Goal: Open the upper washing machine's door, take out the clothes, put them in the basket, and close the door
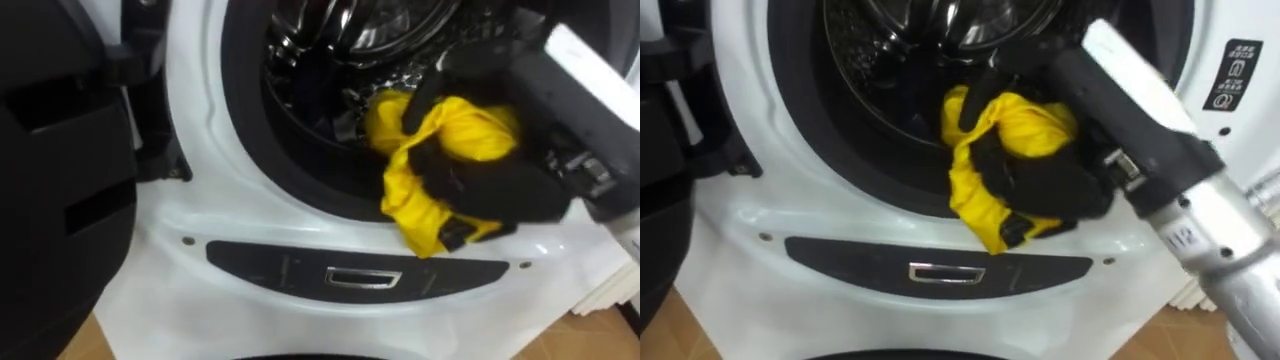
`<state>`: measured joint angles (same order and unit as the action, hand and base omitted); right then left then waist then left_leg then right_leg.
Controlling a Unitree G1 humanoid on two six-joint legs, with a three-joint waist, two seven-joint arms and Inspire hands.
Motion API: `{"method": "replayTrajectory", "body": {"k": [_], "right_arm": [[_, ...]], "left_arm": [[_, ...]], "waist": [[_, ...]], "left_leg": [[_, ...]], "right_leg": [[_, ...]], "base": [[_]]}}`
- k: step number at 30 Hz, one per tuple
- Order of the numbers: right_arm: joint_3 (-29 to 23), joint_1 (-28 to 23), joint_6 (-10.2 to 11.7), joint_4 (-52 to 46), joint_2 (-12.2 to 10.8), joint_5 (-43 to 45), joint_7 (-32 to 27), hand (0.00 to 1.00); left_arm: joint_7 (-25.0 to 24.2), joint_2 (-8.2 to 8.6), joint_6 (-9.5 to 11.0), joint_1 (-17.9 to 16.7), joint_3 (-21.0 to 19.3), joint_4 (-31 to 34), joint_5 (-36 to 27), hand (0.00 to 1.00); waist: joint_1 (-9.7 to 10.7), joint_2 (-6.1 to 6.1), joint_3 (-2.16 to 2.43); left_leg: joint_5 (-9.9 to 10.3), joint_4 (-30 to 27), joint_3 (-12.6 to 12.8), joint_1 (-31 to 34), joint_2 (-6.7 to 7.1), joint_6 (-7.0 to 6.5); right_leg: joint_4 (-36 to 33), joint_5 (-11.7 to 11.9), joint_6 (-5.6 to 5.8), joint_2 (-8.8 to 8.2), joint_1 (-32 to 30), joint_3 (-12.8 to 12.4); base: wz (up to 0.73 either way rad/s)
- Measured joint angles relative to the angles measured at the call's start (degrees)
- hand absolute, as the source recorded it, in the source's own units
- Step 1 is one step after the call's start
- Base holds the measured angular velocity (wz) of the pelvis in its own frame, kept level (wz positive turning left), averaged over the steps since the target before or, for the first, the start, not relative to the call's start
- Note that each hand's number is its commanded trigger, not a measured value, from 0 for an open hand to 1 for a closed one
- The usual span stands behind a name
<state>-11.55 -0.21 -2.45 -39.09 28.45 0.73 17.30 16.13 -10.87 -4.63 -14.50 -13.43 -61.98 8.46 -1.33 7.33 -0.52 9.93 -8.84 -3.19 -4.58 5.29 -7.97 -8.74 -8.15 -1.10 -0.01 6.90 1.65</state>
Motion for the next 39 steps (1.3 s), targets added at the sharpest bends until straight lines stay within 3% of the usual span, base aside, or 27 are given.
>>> {"method": "replayTrajectory", "body": {"k": [9, 13, 17, 23, 28, 34, 36, 39], "right_arm": [[-4.03, -3.76, 1.17, -1.03, -0.15, -4.09, -1.27, 1.00], [-4.44, -3.84, 1.18, -1.03, -0.06, -7.81, -2.15, 1.00], [-4.83, -4.16, 1.16, -1.05, 0.52, -11.38, -2.68, 1.00], [-7.33, -6.33, 1.13, -1.09, 3.87, -17.74, -2.88, 1.00], [-9.74, -8.20, -0.31, -2.01, 6.07, -24.28, -2.88, 1.00], [-18.19, -11.54, -1.00, -2.41, 6.37, -28.45, -4.89, 1.00], [-21.60, -11.71, -1.26, -1.62, 6.36, -29.41, -7.81, 1.00], [-25.51, -11.67, -1.05, 0.82, 6.36, -29.69, -12.31, 1.00]], "left_arm": [[-0.32, 0.51, 0.00, -0.27, -1.15, -1.15, 0.01, 0.00], [-0.26, 0.30, 0.01, -0.18, -1.19, -0.77, 2.18, 0.00], [-0.18, 0.27, 0.05, 0.24, -2.20, -0.92, 4.17, 0.00], [-0.01, 0.24, 1.12, 2.15, -3.41, -2.13, 4.97, 0.00], [-0.04, 0.05, 1.09, 3.84, -3.46, -2.08, 5.01, 0.00], [-0.57, -0.56, 1.25, 3.69, -4.00, -2.20, 4.78, 0.00], [-0.64, -0.71, 1.26, 3.68, -4.19, -2.44, 4.62, 0.00], [-0.64, -0.94, 1.46, 3.72, -4.39, -3.77, 4.54, 0.00]], "waist": [[0.78, -1.11, 0.65], [0.99, -1.23, 0.67], [1.11, -1.21, 0.66], [2.92, -0.76, 0.73], [3.31, -0.69, 0.67], [6.12, -0.94, 0.59], [7.02, -0.95, 0.58], [10.10, -1.21, 0.50]], "left_leg": [[0.48, -0.47, 1.74, 0.12, 0.27, -0.79], [0.63, -0.46, 3.48, 0.15, 0.21, -1.02], [0.63, -0.30, 5.35, 0.19, -0.06, -1.02], [0.65, 0.86, 12.96, 0.20, -1.32, -1.01], [0.95, 1.59, 19.47, 0.12, -2.82, -0.55], [1.79, 1.46, 27.97, -0.28, -4.58, 0.45], [2.13, 1.28, 30.07, -0.34, -4.93, 0.75], [3.13, 0.06, 32.97, -0.82, -5.72, 1.84]], "right_leg": [[-0.08, 0.04, 0.53, -0.59, -0.02, -1.59], [-0.08, -0.23, 0.98, -0.63, -0.02, -4.16], [-0.03, -0.24, 0.99, -0.60, -0.09, -4.68], [-0.18, -0.22, 1.01, -0.34, -0.55, -7.43], [-0.35, 1.66, 1.90, 0.41, -4.11, -10.18], [-3.10, 1.96, 2.00, 2.24, -6.71, -16.66], [-2.94, 2.01, 2.06, 2.39, -6.99, -16.93], [-3.01, 2.12, 2.02, 2.63, -6.99, -15.60]], "base": [[0.08], [0.03], [0.01], [0.16], [-0.05], [-0.19], [-0.65], [-0.59]]}}
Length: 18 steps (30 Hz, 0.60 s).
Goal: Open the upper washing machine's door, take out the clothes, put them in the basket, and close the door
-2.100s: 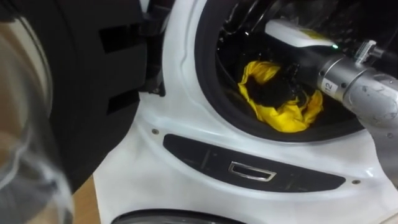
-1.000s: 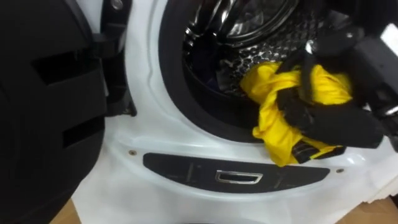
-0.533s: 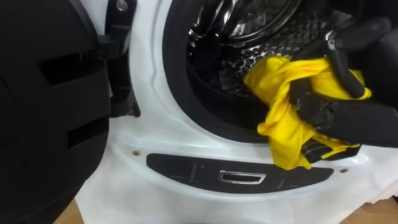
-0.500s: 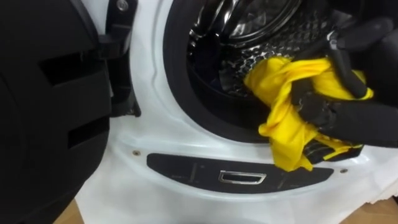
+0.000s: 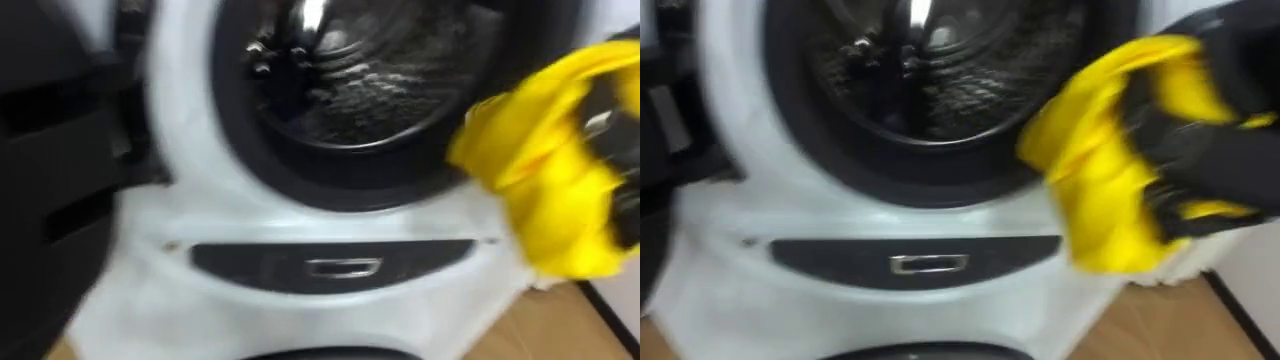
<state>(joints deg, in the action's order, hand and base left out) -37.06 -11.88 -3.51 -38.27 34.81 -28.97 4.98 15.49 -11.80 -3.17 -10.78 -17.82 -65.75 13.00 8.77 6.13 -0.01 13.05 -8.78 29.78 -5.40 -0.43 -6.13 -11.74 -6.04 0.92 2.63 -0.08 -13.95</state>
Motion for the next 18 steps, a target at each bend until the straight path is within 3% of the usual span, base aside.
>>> {"method": "replayTrajectory", "body": {"k": [3, 4, 7, 16, 18], "right_arm": [[-1.91, -0.09, -0.07, 3.38, -0.45, -0.02, -4.40, 1.00], [-2.43, -0.16, -0.21, 4.01, -0.83, 0.07, -5.86, 1.00], [-2.51, -0.43, -0.33, 4.60, -1.17, -0.19, -8.95, 1.00], [-2.40, -3.62, -0.35, 7.30, -1.17, 0.05, -11.72, 1.00], [-1.86, -4.19, -0.42, 8.60, -1.18, 0.26, -11.18, 1.00]], "left_arm": [[-1.06, -0.12, 0.12, -0.10, 0.03, -0.61, -0.15, 0.00], [-1.61, -0.14, 0.12, 0.01, 0.03, -0.60, -0.14, 0.00], [-2.66, -0.42, 0.31, 0.32, 0.82, -0.12, -1.24, 0.00], [-2.62, -1.52, 1.11, -1.55, 1.21, -0.27, -2.25, 0.00], [-2.62, -2.05, 1.09, -2.44, 1.33, -0.25, -2.24, 0.00]], "waist": [[3.97, 0.35, -0.11], [5.08, 0.44, 0.12], [6.44, 0.31, 0.19], [4.83, 1.53, 0.35], [4.56, 2.01, 0.16]], "left_leg": [[0.22, -0.67, 2.10, -0.08, -0.73, 0.45], [-0.11, -0.77, 2.87, -0.10, -1.03, 1.16], [-0.44, -0.85, 3.45, -0.38, -1.48, 1.75], [-0.52, -1.05, 4.14, -0.98, -2.59, 3.04], [-0.39, -1.09, 4.16, -1.01, -2.80, 3.31]], "right_leg": [[-0.11, 0.11, -0.16, 0.40, -0.50, -0.09], [-0.13, 0.26, -0.30, 0.47, -0.79, -0.24], [-0.07, 0.34, -0.82, 1.29, -0.98, -0.46], [0.12, 0.51, -1.87, 2.49, -0.89, -0.64], [0.16, 0.37, -2.11, 2.56, -0.89, -0.07]], "base": [[-0.47], [-0.34], [-0.31], [-0.05], [0.00]]}}
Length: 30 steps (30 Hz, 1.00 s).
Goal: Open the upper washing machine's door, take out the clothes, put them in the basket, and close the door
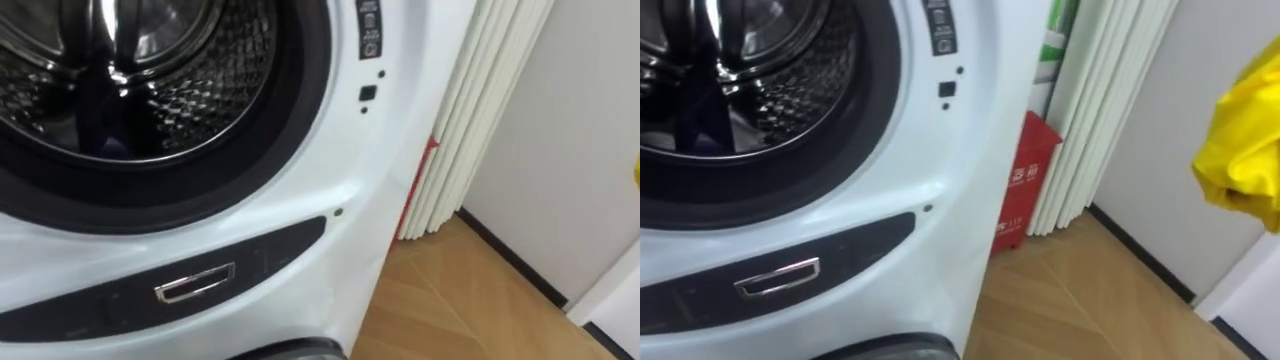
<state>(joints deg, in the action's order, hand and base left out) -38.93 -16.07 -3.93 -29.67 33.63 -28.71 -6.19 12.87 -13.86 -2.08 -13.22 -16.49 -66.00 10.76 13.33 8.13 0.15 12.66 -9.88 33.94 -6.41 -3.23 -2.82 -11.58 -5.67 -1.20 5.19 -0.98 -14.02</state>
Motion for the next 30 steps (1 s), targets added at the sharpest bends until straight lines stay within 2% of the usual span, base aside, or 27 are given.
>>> {"method": "replayTrajectory", "body": {"k": [3, 4, 5, 6, 8, 9, 11, 13, 14, 15, 16, 19, 24, 27, 28, 30], "right_arm": [[1.56, -1.47, -0.17, 2.38, -0.68, -0.19, 1.47, 1.00], [2.53, -1.74, -1.21, 3.01, -1.49, -0.23, 2.73, 1.00], [3.18, -1.99, -1.24, 3.56, -1.96, -0.33, 3.34, 1.00], [4.53, -2.82, -1.24, 4.91, -3.20, -0.46, 4.40, 1.00], [8.33, -4.98, -1.89, 7.90, -7.29, 1.92, 5.42, 1.00], [9.47, -5.16, -2.22, 9.01, -8.15, 2.40, 5.95, 1.00], [13.30, -5.81, -3.47, 15.31, -10.45, 2.45, 7.74, 1.00], [15.34, -5.86, -5.17, 19.22, -11.96, 2.50, 7.95, 1.00], [15.85, -5.85, -5.57, 20.09, -12.34, 2.38, 8.13, 1.00], [17.04, -5.84, -5.68, 21.81, -12.91, 2.09, 8.22, 1.00], [18.05, -5.82, -5.68, 23.68, -13.40, 1.92, 8.35, 1.00], [19.87, -5.36, -5.65, 30.21, -13.97, 0.60, 8.48, 1.00], [20.21, -4.55, -4.81, 40.10, -14.37, -3.63, 8.19, 1.00], [20.24, -2.85, -4.25, 44.78, -14.37, -3.55, 8.57, 1.00], [20.22, -2.62, -4.11, 45.31, -14.37, -3.56, 8.46, 1.00], [20.23, -1.97, -2.81, 46.57, -14.36, -3.58, 8.49, 1.00]], "left_arm": [[-0.01, -0.36, -0.46, -0.11, 1.98, 0.62, 0.04, 0.00], [-0.05, -0.34, -0.48, 0.13, 2.99, 0.90, 0.03, 0.00], [-0.05, -0.34, -0.50, 0.29, 3.37, 0.89, 0.03, 0.00], [-0.04, -0.37, -0.59, 0.48, 3.84, 0.85, 0.03, 0.00], [-0.04, -0.74, -1.53, 1.74, 6.51, 0.88, -0.01, 0.00], [-0.06, -0.79, -1.71, 1.83, 7.42, 0.88, 0.01, 0.00], [-0.81, -0.67, -1.85, 2.59, 10.21, 0.86, 0.01, 0.00], [-1.11, -0.54, -2.01, 3.70, 11.25, 0.91, 0.02, 0.00], [-1.14, -0.49, -2.30, 3.98, 11.28, 0.90, -0.02, 0.00], [-1.15, -0.42, -2.89, 4.07, 11.29, 0.87, -0.09, 0.00], [-1.15, -0.45, -3.00, 3.80, 11.49, 0.87, -0.11, 0.00], [-1.58, -0.61, -4.45, 3.51, 12.40, 0.86, -0.13, 0.00], [-2.12, -0.82, -4.51, 3.74, 13.75, 0.82, -0.91, 0.00], [-2.68, -0.73, -4.52, 3.79, 14.94, 0.81, -3.57, 0.00], [-3.16, -0.71, -4.49, 3.86, 14.93, 0.78, -4.04, 0.00], [-3.46, -0.71, -4.49, 3.94, 15.20, 0.75, -4.67, 0.00]], "waist": [[-1.28, 0.48, 0.01], [-1.45, 0.46, -0.01], [-1.52, 0.42, -0.03], [-1.72, 0.29, -0.07], [-2.75, -0.14, -0.07], [-2.70, -0.37, -0.10], [-2.73, -1.58, -0.24], [-2.75, -2.60, -0.38], [-2.77, -2.90, -0.45], [-2.74, -3.81, -0.91], [-2.73, -4.56, -0.87], [-2.47, -5.39, -0.73], [-2.18, -6.30, -0.72], [-0.91, -7.94, -0.57], [-0.99, -8.68, -0.76], [-0.74, -10.05, -0.85]], "left_leg": [[0.24, 0.06, 0.02, -0.01, -0.26, 0.44], [0.28, 0.23, 0.01, -0.02, -0.29, 0.51], [0.30, 0.29, 0.00, -0.02, -0.32, 0.54], [0.41, 0.35, -0.01, -0.05, -0.42, 0.70], [0.90, 0.25, -0.02, -0.20, -0.80, 1.10], [1.00, 0.18, 0.00, -0.20, -0.94, 1.17], [1.29, 0.25, -0.02, -0.26, -1.07, 1.35], [1.43, 0.48, 0.37, -0.28, -1.10, 1.50], [1.50, 0.47, 0.59, -0.30, -1.13, 1.55], [1.68, 0.47, 0.63, -0.36, -1.14, 1.62], [1.80, 0.48, 0.49, -0.22, -1.13, 1.75], [2.11, 0.48, 0.39, -0.10, -1.20, 2.02], [2.25, -0.10, 0.43, 1.80, -1.15, 1.90], [2.47, -0.69, 0.88, 3.74, -1.06, 1.52], [2.50, -0.85, 1.64, 4.25, -1.05, 1.46], [2.54, -0.94, 2.01, 5.38, -0.92, 1.37]], "right_leg": [[0.17, -0.11, -0.18, 0.29, 0.00, -0.04], [0.29, -0.11, -0.18, 0.37, 0.00, -0.03], [0.36, -0.11, -0.19, 0.40, 0.01, -0.04], [0.58, -0.05, -0.27, 0.46, 0.05, -0.19], [0.69, 0.19, -0.61, 0.76, 0.17, -0.96], [0.75, 0.31, -0.75, 0.84, 0.27, -0.98], [0.86, 0.33, -0.76, 1.05, 0.18, -1.21], [0.77, 0.33, -0.76, 1.33, -0.17, -1.77], [0.77, 0.32, -0.76, 1.40, -0.24, -1.73], [0.77, 0.32, -0.76, 1.57, -0.40, -1.73], [0.83, 0.33, -0.76, 1.69, -0.78, -1.47], [0.73, 0.18, -1.00, 2.05, -1.35, -1.57], [-0.06, 0.02, -1.24, 2.24, -3.54, -2.31], [-0.61, 0.03, -1.24, 2.16, -5.76, -2.74], [-1.22, 0.02, -1.23, 2.30, -6.79, -3.12], [-1.38, 0.13, -1.14, 2.27, -8.14, -3.18]], "base": [[-0.05], [-0.03], [0.00], [-0.07], [-0.18], [-0.17], [-0.12], [-0.17], [-0.29], [-0.38], [-0.48], [-0.27], [-0.09], [-0.14], [-0.31], [-0.23]]}}
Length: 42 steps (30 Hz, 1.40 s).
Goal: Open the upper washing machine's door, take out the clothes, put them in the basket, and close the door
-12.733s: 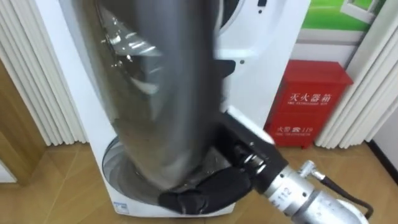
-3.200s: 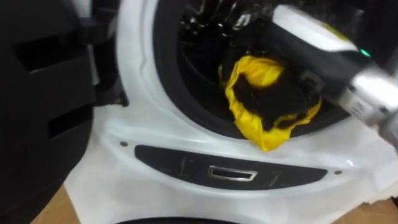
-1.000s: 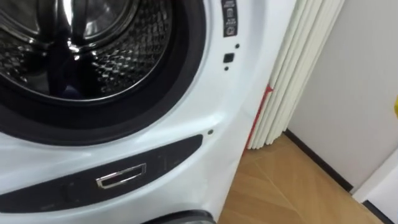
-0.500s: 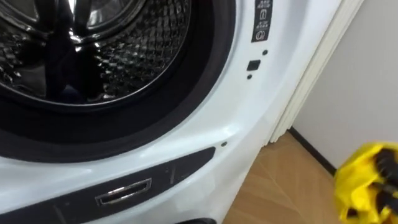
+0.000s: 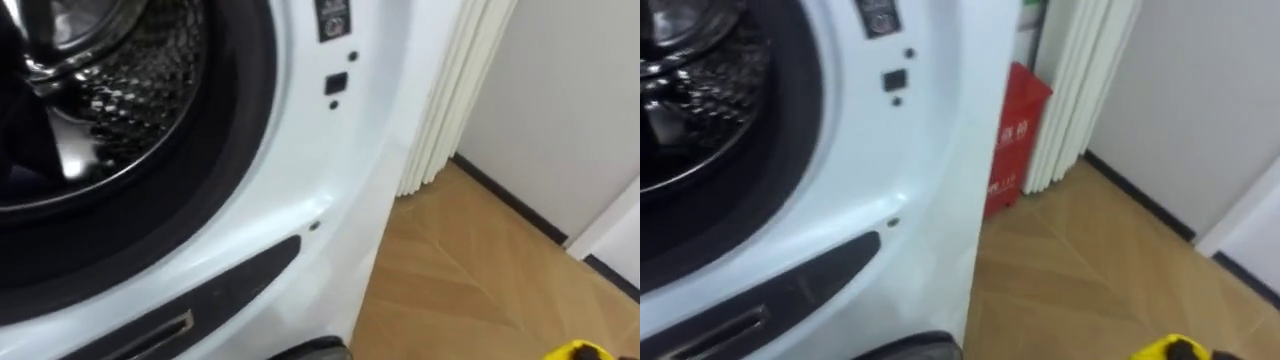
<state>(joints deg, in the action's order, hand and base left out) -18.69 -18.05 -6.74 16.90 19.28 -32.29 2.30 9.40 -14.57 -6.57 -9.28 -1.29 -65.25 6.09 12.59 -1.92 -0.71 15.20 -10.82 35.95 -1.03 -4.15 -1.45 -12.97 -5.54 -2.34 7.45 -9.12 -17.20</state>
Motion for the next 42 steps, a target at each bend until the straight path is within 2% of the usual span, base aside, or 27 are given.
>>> {"method": "replayTrajectory", "body": {"k": [1, 3, 5, 9, 11, 13, 17, 19, 21, 24, 28, 33, 34, 35, 36, 42], "right_arm": [[-0.01, 1.13, 0.72, 1.67, 0.02, 0.00, -0.19, 1.00], [0.00, 3.97, 1.70, 5.47, 0.01, 0.04, -0.17, 1.00], [0.06, 7.24, 2.91, 10.60, 0.01, 0.12, 0.25, 1.00], [0.05, 10.40, 3.25, 16.03, 0.10, -1.38, 0.22, 1.00], [0.05, 14.23, 4.52, 19.39, 0.50, -3.78, -0.57, 1.00], [0.09, 16.57, 6.09, 22.42, 1.36, -4.74, -1.10, 1.00], [1.26, 19.91, 7.26, 25.50, 1.86, -4.89, -2.81, 1.00], [2.83, 21.59, 8.02, 26.37, 1.88, -4.81, -4.25, 1.00], [4.27, 22.84, 8.29, 27.47, 1.90, -4.43, -5.41, 1.00], [4.75, 23.87, 8.48, 27.24, 1.90, -3.12, -7.75, 1.00], [6.64, 24.91, 10.29, 26.24, 2.38, -2.29, -11.12, 1.00], [8.76, 25.02, 12.57, 26.26, 2.43, -2.18, -13.14, 1.00], [8.82, 24.96, 12.63, 26.26, 2.41, -2.38, -13.16, 0.82], [8.76, 24.86, 12.76, 26.26, 2.42, -2.36, -13.36, 0.44], [8.75, 24.92, 12.83, 26.26, 2.42, -2.36, -13.45, 0.00], [10.58, 25.23, 13.11, 26.27, 2.44, -2.44, -13.53, 0.00]], "left_arm": [[-0.05, 0.05, 0.00, 0.00, 1.10, -0.01, -1.20, 0.00], [-0.08, 0.44, -0.23, -0.08, 1.59, -0.05, -2.04, 0.00], [-0.12, 0.62, -0.60, -0.07, 2.66, -0.25, -2.32, 0.00], [-0.14, 0.58, -0.56, 0.44, 3.80, -0.25, -5.75, 0.00], [-0.09, 0.53, -0.57, 1.51, 4.52, -0.25, -8.76, 0.00], [-0.09, 0.57, -0.56, 2.43, 6.30, -0.30, -10.60, 0.00], [-0.02, 0.62, -0.52, 3.77, 8.94, -0.30, -12.91, 0.00], [0.00, 0.66, -0.53, 4.83, 11.33, -0.58, -14.72, 0.00], [0.03, 0.76, -0.52, 5.33, 12.90, -0.90, -15.64, 0.00], [0.12, 1.42, -0.52, 6.07, 13.17, -1.28, -15.64, 0.00], [0.71, 1.75, -0.49, 6.70, 13.59, -1.28, -15.64, 0.00], [1.68, 1.76, -0.02, 6.88, 15.36, -1.29, -15.76, 0.00], [1.68, 1.76, 0.44, 6.89, 15.53, -1.34, -16.20, 0.00], [1.68, 1.79, 1.09, 7.03, 15.77, -1.32, -16.69, 0.00], [1.68, 1.84, 1.51, 7.06, 15.82, -1.30, -16.75, 0.00], [1.82, 2.03, 2.40, 7.55, 17.05, -1.14, -17.32, 0.00]], "waist": [[0.54, -1.01, 0.00], [0.97, -2.25, -0.14], [1.39, -3.58, -0.07], [1.67, -4.71, -0.14], [2.76, -5.63, -0.50], [2.78, -6.64, -0.80], [2.75, -8.02, -0.74], [2.66, -9.22, -0.75], [2.64, -9.79, -0.78], [2.58, -10.66, -0.93], [2.48, -11.04, -0.83], [2.44, -11.17, -0.83], [2.48, -11.23, -0.84], [2.59, -11.35, -0.82], [2.48, -11.31, -0.84], [1.18, -11.57, -0.79]], "left_leg": [[0.08, -0.07, 0.22, 0.74, 0.08, -0.15], [0.03, -0.15, 1.23, 1.58, 0.18, -0.24], [-0.02, -0.68, 1.58, 3.65, 0.34, -0.35], [-0.43, -0.88, 1.55, 6.37, 0.90, -0.99], [-0.90, -0.92, 1.54, 8.86, 1.47, -1.72], [-1.16, -0.92, 1.51, 10.01, 1.80, -2.10], [-1.73, -0.95, 1.52, 12.73, 2.65, -2.81], [-2.02, -0.98, 1.49, 14.24, 3.06, -3.26], [-2.14, -0.87, 1.51, 14.61, 3.36, -3.44], [-2.34, -0.57, 1.46, 14.91, 3.71, -3.75], [-2.56, -0.55, 1.38, 15.97, 4.38, -4.13], [-2.68, -0.50, 0.91, 15.97, 4.52, -4.24], [-2.69, -0.52, 0.51, 16.07, 4.58, -4.26], [-2.78, -0.52, -0.05, 16.27, 4.77, -4.41], [-2.81, -0.45, -0.04, 16.32, 4.93, -4.47], [-2.82, -0.52, -0.43, 16.70, 5.09, -4.48]], "right_leg": [[0.02, 0.04, 0.05, 0.00, -0.95, -0.27], [-0.76, 0.03, 0.10, 0.25, -2.46, -1.41], [-1.93, 0.05, 0.25, 0.46, -5.10, -2.39], [-4.33, -0.23, 0.61, 0.65, -9.03, -3.13], [-5.96, -0.41, 0.90, 0.33, -12.15, -2.96], [-6.49, -0.39, 1.11, 0.03, -13.53, -2.92], [-8.68, -0.75, 1.72, -0.41, -17.18, -3.05], [-9.32, -0.74, 1.85, -0.73, -18.97, -3.03], [-9.95, -0.95, 2.13, -0.87, -19.67, -3.07], [-10.16, -1.06, 2.31, -0.94, -20.16, -2.97], [-11.72, -1.58, 2.69, -1.31, -21.92, -2.91], [-11.92, -1.74, 2.70, -1.84, -21.86, -2.51], [-12.02, -1.89, 2.69, -2.05, -21.90, -2.09], [-12.37, -2.19, 2.72, -2.39, -22.06, -1.46], [-12.77, -2.39, 2.76, -2.44, -22.27, -1.44], [-13.44, -2.88, 2.36, -3.52, -23.07, 1.52]], "base": [[-0.09], [-0.24], [-0.27], [-0.14], [0.02], [0.05], [0.02], [0.04], [0.00], [0.01], [0.04], [0.06], [0.18], [0.20], [0.17], [0.05]]}}
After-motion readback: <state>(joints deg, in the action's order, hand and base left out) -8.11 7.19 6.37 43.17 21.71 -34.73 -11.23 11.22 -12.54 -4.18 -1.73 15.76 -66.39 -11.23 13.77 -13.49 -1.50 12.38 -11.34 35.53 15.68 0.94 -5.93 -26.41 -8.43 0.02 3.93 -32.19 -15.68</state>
